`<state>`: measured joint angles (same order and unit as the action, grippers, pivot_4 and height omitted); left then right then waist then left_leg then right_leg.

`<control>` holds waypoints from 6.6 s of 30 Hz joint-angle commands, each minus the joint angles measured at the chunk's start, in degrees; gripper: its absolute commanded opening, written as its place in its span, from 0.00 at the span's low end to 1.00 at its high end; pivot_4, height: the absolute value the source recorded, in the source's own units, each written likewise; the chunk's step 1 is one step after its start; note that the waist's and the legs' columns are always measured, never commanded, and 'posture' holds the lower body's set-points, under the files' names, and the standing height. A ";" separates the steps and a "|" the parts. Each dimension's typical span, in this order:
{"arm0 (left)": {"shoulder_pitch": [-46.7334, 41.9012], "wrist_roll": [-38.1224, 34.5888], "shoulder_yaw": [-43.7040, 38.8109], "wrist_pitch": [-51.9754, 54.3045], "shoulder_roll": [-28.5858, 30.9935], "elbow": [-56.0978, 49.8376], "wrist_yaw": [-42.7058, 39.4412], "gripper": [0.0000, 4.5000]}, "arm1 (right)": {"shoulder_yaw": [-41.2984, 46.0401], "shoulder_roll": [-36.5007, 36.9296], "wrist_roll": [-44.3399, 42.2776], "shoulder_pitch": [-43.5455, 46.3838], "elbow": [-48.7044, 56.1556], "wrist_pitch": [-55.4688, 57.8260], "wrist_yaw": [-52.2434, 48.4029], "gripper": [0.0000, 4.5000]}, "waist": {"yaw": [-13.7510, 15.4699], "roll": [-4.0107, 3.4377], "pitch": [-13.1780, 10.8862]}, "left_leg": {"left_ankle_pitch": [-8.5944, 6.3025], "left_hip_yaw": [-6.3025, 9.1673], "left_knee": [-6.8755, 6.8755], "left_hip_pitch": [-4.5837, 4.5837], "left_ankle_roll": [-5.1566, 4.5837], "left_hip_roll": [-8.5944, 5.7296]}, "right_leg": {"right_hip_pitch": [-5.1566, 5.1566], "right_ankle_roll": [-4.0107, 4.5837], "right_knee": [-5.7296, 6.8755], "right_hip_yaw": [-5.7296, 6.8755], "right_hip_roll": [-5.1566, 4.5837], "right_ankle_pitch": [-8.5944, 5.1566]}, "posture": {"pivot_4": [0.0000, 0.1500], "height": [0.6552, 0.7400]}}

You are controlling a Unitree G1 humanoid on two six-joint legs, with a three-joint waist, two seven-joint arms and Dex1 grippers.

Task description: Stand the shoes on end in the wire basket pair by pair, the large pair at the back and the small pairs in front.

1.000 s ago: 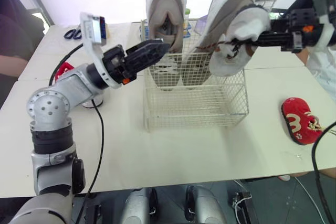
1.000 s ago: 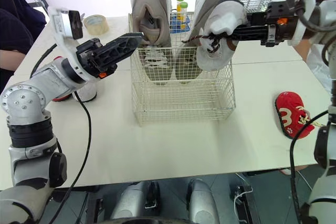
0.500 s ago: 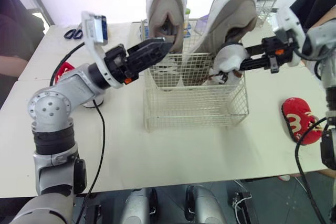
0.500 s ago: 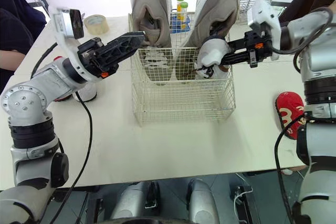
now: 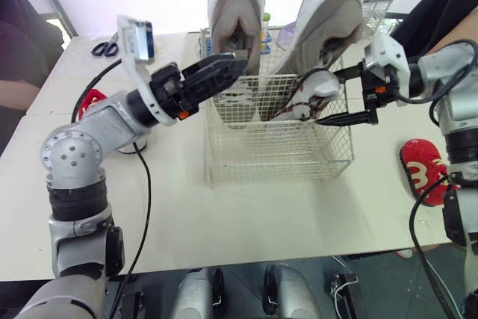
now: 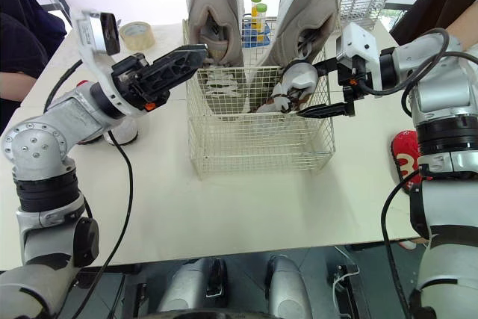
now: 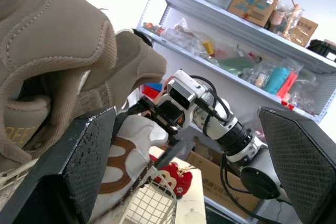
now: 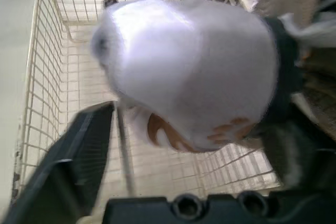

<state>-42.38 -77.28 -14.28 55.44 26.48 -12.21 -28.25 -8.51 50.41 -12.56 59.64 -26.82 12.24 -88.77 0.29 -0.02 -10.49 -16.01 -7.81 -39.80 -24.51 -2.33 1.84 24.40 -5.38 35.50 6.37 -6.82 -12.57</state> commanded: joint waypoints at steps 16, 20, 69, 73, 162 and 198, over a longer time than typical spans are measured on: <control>1.63 4.99 -2.29 -0.36 8.73 -0.48 -3.26 1.00 | 24.82 7.54 -27.05 -6.87 38.05 35.39 14.31 0.98 | -0.11 -0.02 -0.02 | -0.01 0.03 0.07 0.00 0.01 0.02 | 0.07 0.02 0.02 0.00 -0.01 0.00 | 1.00 1.00; 4.79 8.29 -4.95 -0.68 15.63 0.00 -5.12 1.00 | 28.09 -0.20 -40.28 -12.06 49.42 45.51 26.48 0.98 | -0.53 0.04 0.02 | 0.03 0.08 0.18 0.02 0.07 0.05 | 0.10 0.04 0.04 0.02 -0.03 0.00 | 1.00 1.00; -27.64 85.42 21.15 -43.35 18.18 81.46 -14.55 0.50 | 19.38 -9.60 -48.83 -21.47 60.38 42.36 51.29 1.00 | 0.33 0.46 -0.08 | 0.03 -0.12 0.54 -0.12 0.02 -0.02 | 0.35 0.01 -0.08 0.04 0.01 0.00 | 1.00 1.00; -27.88 86.92 21.26 -43.19 17.05 82.44 -14.01 0.50 | 19.38 -9.43 -48.95 -21.61 60.51 42.29 51.48 1.00 | 0.26 0.47 -0.08 | 0.03 -0.12 0.54 -0.12 0.02 -0.01 | 0.35 0.01 -0.06 0.04 0.01 0.00 | 1.00 1.00; 10.79 69.41 12.26 -72.89 -14.09 -2.49 11.79 0.01 | 24.32 8.47 -46.93 -25.62 49.37 42.02 38.73 1.00 | 0.58 0.96 -0.25 | -0.28 0.07 -0.29 -0.04 -0.50 0.02 | 0.10 -0.02 0.50 0.01 -0.12 0.06 | 1.00 1.00; 21.03 87.54 20.19 -100.01 -19.84 26.02 19.39 0.01 | 28.80 11.81 -50.52 -27.91 52.37 43.63 39.50 1.00 | 0.62 0.69 -0.07 | -0.41 0.06 -0.30 -0.03 -0.72 -0.05 | 0.08 0.03 0.44 0.12 -0.54 0.08 | 1.00 1.00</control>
<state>-22.97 8.36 4.78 -44.45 6.30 10.03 -8.99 18.79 61.84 -62.79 31.21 24.63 56.98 -48.99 0.92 0.67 -10.56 -16.43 -7.75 -40.10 -24.52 -3.05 1.78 24.45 -5.35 35.94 6.50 -7.38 -12.51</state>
